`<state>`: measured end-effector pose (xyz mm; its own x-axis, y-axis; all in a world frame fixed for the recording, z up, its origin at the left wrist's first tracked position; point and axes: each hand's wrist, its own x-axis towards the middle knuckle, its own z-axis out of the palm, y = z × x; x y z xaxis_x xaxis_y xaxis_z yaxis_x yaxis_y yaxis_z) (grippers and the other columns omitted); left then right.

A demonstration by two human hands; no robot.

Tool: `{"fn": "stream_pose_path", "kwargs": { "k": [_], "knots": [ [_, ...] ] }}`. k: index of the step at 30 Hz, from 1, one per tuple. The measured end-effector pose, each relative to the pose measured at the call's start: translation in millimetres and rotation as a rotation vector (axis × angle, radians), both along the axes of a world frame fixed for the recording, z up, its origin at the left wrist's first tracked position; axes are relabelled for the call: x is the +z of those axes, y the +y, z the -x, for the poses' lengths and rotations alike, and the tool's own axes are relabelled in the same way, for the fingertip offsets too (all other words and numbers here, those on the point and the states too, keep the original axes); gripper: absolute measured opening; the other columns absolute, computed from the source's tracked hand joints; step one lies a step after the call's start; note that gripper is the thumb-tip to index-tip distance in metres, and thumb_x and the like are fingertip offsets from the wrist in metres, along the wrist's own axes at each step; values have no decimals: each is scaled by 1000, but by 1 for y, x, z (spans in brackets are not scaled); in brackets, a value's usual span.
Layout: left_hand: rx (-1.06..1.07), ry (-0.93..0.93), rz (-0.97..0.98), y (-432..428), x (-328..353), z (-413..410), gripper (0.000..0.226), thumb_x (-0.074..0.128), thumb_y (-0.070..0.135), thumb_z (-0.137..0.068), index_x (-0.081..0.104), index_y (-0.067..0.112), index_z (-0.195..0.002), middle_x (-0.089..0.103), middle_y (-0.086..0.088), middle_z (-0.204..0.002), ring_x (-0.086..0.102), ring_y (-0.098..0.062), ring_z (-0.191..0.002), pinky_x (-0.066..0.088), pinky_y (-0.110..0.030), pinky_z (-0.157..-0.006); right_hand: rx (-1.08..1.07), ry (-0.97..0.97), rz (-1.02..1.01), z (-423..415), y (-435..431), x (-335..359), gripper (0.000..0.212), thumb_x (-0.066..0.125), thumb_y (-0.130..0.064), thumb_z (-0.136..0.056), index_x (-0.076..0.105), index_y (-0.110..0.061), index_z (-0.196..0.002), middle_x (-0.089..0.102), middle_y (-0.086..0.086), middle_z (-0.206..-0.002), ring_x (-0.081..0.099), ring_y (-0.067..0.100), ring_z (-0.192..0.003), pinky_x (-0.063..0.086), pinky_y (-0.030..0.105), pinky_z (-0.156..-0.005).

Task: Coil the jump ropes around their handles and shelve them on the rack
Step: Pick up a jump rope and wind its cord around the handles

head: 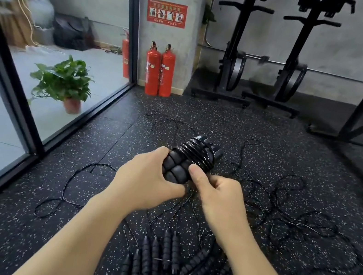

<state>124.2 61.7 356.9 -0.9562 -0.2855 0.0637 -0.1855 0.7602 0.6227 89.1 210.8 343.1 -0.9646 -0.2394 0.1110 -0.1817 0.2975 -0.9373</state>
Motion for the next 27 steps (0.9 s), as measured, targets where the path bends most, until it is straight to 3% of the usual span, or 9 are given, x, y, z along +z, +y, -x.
{"fn": "stream_pose_path", "kwargs": {
  "k": [6,10,12,15,20,23,27],
  "knots": [
    [64,131,-135,3,0,-1,47,70,48,-57,53,34,-98,66,14,-84,64,-11,-79,55,-36,-73,10,-8,60,-1,-2,6,51,65,-42,-88,44,-11,-53,33,1,-47,22,8,-41,19,24,-41],
    [59,160,-460,-1,4,-2,57,81,37,-58,51,43,-107,68,12,-87,62,-6,-70,47,-25,-62,86,-117,68,0,4,5,42,62,-35,-91,56,-6,-61,35,7,-57,23,13,-46,19,23,-42],
    [52,168,-568,-3,6,-3,67,85,30,-62,49,43,-117,69,4,-86,57,-4,-58,45,-22,-57,104,-143,62,3,7,4,34,59,-28,-94,69,-2,-75,35,7,-58,23,11,-45,20,20,-41],
    [33,194,-526,-1,5,-4,63,84,22,-70,46,46,-115,69,1,-83,52,-2,-52,43,-17,-52,86,-132,19,6,10,3,30,57,-26,-96,71,-4,-82,40,4,-57,24,8,-41,22,18,-39],
    [34,188,-417,2,-1,-3,60,84,31,-70,47,49,-113,68,5,-82,58,-10,-63,48,-29,-61,70,-152,-28,6,11,3,36,58,-26,-95,59,-12,-62,38,5,-57,24,8,-41,21,20,-40],
    [5,194,-285,5,-3,-3,66,79,35,-74,38,55,-121,68,14,-84,61,-10,-70,51,-33,-70,76,-138,-38,5,10,5,38,58,-25,-95,54,-14,-59,37,8,-59,22,9,-42,20,22,-41],
    [-59,227,-155,9,-3,-4,58,73,41,-82,29,58,-117,67,21,-92,62,-10,-79,50,-36,-80,57,-169,7,8,10,7,31,58,-25,-95,68,-11,-69,42,7,-60,26,7,-40,24,18,-39]
  ]
}}
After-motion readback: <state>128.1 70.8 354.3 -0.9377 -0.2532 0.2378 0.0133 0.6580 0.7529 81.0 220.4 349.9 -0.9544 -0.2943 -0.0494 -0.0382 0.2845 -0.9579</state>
